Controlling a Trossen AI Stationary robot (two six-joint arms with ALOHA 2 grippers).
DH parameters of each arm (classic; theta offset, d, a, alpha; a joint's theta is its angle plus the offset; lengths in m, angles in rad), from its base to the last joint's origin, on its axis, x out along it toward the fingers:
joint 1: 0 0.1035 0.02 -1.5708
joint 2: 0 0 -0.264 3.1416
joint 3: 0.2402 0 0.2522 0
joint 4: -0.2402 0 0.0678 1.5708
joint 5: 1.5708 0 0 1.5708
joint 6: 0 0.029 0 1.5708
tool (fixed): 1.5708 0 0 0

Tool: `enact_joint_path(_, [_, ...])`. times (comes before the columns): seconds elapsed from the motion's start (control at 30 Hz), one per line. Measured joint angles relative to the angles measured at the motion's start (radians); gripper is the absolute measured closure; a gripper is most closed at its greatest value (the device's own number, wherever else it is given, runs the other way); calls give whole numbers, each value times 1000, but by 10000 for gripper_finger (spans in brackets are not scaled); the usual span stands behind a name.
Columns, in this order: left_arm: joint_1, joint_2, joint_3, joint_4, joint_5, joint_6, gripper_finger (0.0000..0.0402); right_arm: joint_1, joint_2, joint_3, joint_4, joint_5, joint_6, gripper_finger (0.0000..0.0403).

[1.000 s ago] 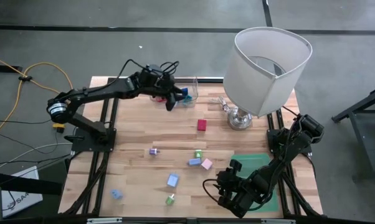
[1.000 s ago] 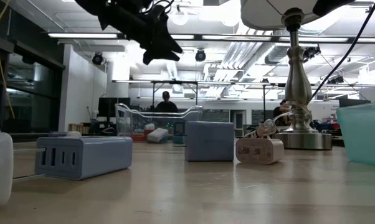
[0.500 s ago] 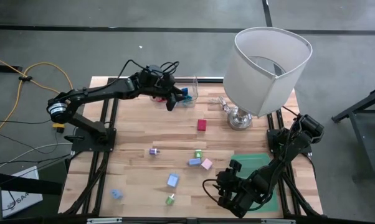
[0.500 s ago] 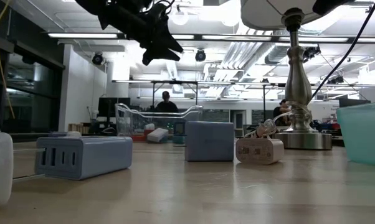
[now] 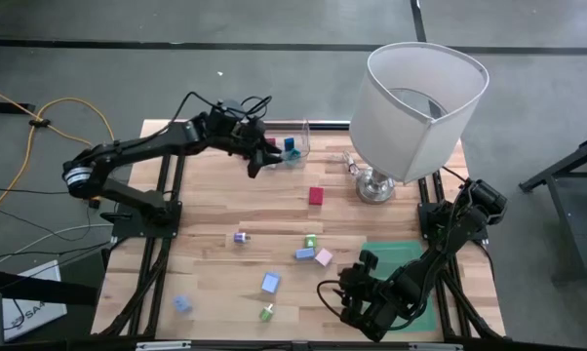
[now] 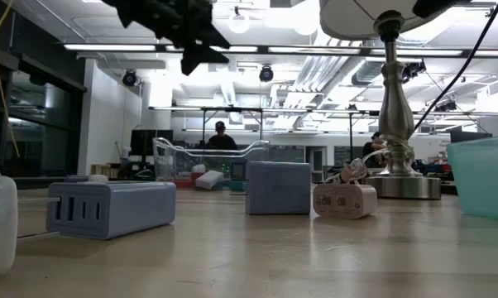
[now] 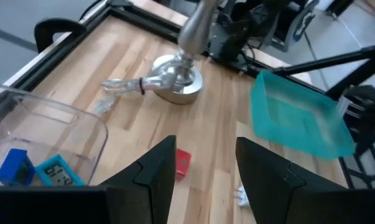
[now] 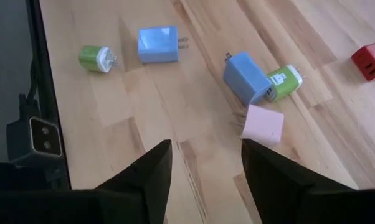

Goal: Pick & Place Office items
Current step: Put the purple charger adapter into the green bin

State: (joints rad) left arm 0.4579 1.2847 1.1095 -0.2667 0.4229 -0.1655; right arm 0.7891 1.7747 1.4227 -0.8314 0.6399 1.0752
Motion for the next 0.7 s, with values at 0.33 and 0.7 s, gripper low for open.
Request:
enact_joint_path(0.33, [-115, -97, -1, -81, -79, 4, 240, -6, 0, 0, 0, 39, -24, 222])
enact_joint_path(0.7, [-329, -105, -2, -216, -216, -49, 240, -20, 0, 0, -1, 122, -29, 222])
